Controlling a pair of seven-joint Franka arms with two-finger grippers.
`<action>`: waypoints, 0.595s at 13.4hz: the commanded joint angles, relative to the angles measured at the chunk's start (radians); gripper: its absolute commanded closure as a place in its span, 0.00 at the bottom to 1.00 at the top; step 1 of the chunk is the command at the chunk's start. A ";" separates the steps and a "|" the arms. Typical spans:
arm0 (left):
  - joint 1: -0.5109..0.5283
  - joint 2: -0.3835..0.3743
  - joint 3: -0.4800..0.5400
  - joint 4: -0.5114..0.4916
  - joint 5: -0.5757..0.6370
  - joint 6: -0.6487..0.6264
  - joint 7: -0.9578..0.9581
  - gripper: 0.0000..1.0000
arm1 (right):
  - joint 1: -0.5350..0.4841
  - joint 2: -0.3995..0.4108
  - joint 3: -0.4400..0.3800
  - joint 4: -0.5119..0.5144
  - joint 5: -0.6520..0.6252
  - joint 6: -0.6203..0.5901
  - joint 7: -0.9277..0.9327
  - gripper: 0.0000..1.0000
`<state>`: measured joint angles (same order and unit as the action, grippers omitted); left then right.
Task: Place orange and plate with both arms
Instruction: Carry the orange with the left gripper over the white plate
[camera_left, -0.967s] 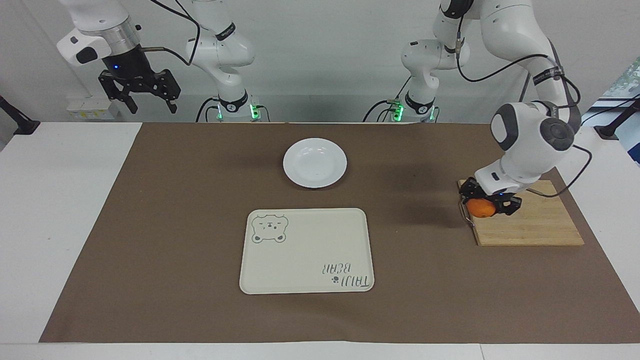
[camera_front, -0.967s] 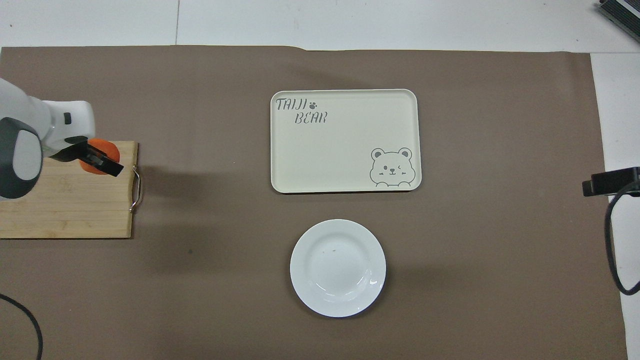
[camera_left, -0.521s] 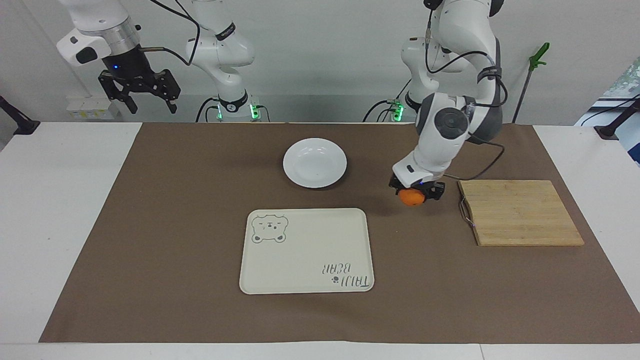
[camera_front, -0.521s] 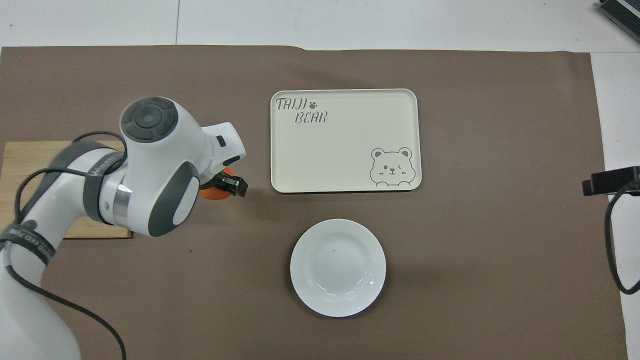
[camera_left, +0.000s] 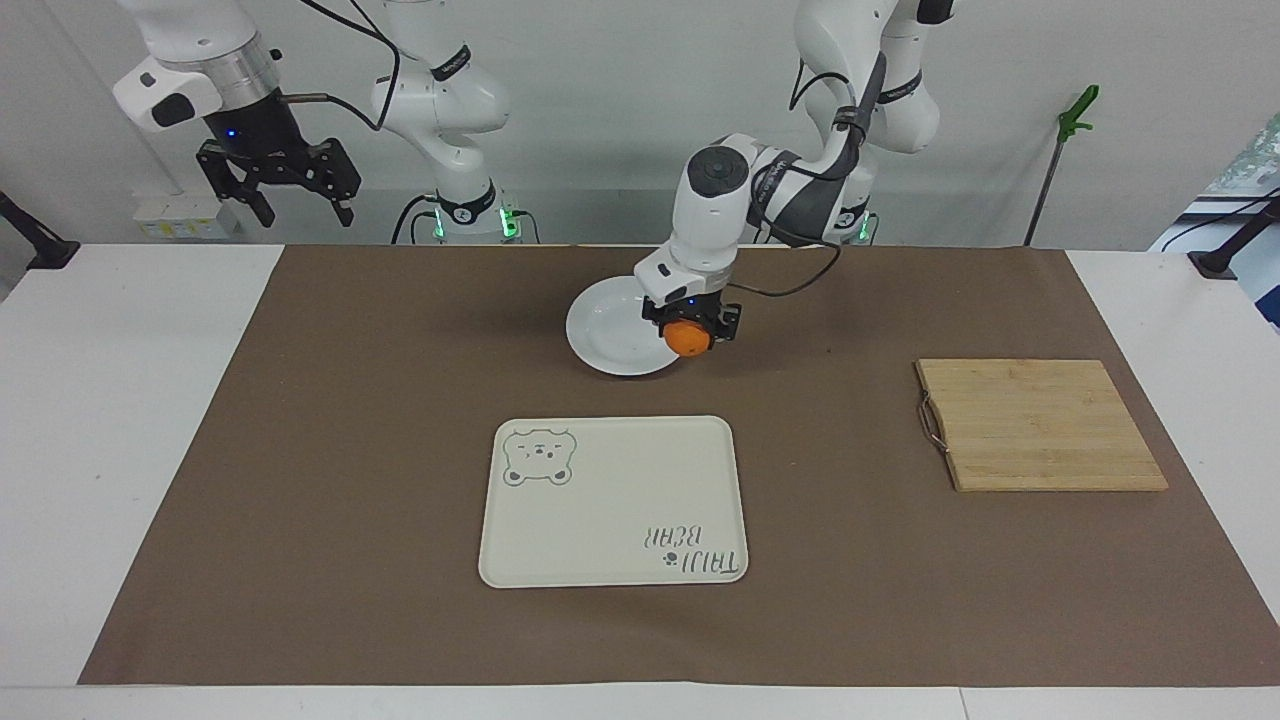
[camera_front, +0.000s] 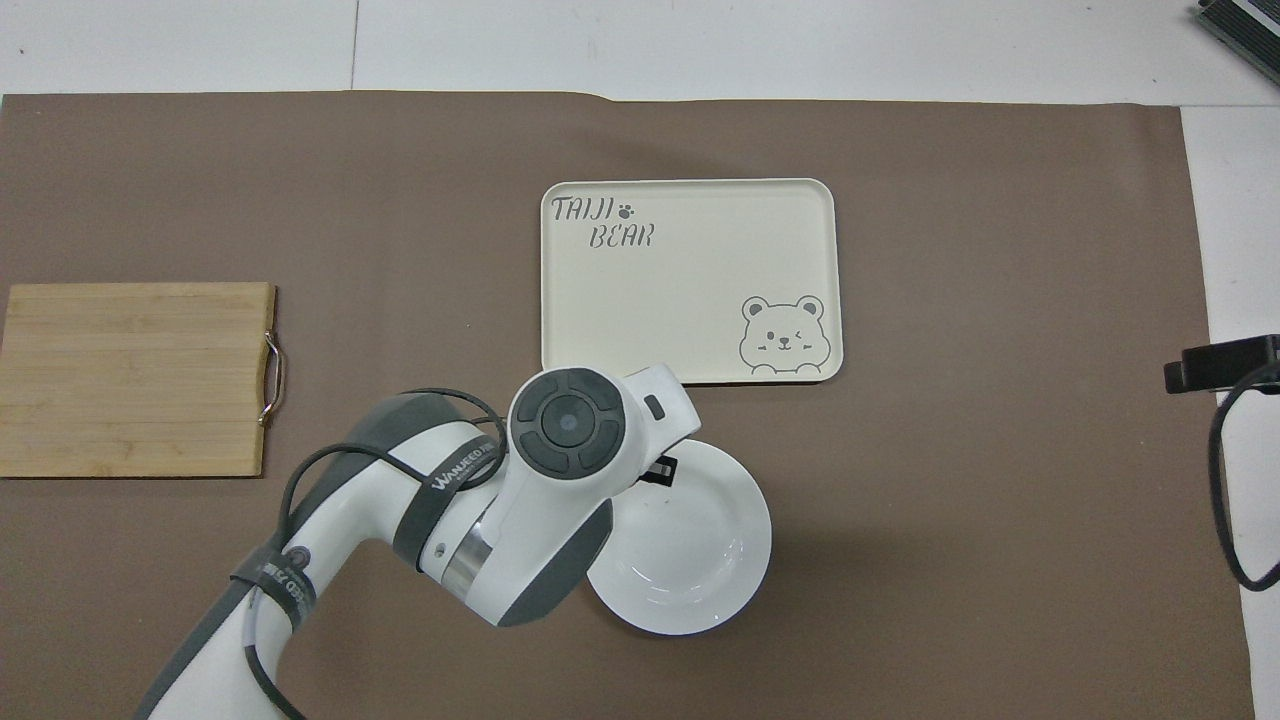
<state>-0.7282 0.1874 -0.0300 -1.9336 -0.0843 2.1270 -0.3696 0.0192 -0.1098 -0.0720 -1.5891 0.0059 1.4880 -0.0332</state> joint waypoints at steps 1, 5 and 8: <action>-0.066 0.003 0.019 -0.047 -0.018 0.065 -0.035 1.00 | -0.007 -0.010 0.006 0.000 -0.009 -0.011 -0.021 0.00; -0.123 0.040 0.019 -0.053 -0.041 0.080 -0.037 0.99 | -0.007 -0.010 0.006 0.000 -0.009 -0.011 -0.021 0.00; -0.158 0.079 0.019 -0.053 -0.046 0.129 -0.037 0.87 | -0.007 -0.010 0.006 0.000 -0.009 -0.011 -0.021 0.00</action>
<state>-0.8589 0.2596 -0.0298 -1.9703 -0.1167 2.2125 -0.3996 0.0192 -0.1098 -0.0720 -1.5891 0.0059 1.4880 -0.0332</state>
